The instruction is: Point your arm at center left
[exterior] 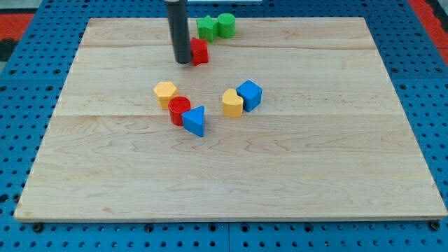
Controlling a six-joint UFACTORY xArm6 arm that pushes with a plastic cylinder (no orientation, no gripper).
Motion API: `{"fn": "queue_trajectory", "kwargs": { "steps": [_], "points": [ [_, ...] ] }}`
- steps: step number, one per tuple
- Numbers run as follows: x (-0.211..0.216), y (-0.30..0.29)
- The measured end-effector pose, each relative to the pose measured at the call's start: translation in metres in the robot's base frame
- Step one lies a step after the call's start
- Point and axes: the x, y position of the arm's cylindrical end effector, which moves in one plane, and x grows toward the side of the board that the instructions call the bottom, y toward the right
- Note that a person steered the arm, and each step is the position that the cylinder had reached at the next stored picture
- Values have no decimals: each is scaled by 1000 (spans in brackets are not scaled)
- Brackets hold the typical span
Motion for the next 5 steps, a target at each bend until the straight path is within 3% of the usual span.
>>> {"fn": "queue_trajectory", "kwargs": {
  "steps": [3,5],
  "points": [
    [-27,37],
    [14,74]
  ]
}}
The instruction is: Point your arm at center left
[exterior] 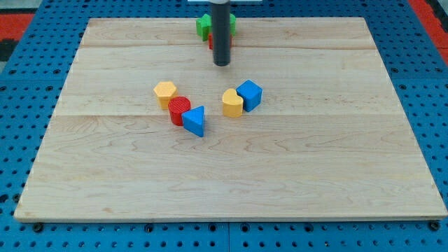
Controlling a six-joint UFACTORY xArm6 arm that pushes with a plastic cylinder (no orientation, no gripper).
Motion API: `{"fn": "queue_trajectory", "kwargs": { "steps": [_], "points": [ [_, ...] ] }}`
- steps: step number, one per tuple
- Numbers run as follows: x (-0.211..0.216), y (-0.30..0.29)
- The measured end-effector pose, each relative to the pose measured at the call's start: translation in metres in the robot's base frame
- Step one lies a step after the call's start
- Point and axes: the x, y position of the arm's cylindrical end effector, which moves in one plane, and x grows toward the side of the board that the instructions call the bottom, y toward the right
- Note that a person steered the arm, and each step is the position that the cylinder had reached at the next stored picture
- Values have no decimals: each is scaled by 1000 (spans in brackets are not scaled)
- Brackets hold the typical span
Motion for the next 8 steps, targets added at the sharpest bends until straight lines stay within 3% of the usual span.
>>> {"fn": "queue_trajectory", "kwargs": {
  "steps": [1,8],
  "points": [
    [3,20],
    [3,6]
  ]
}}
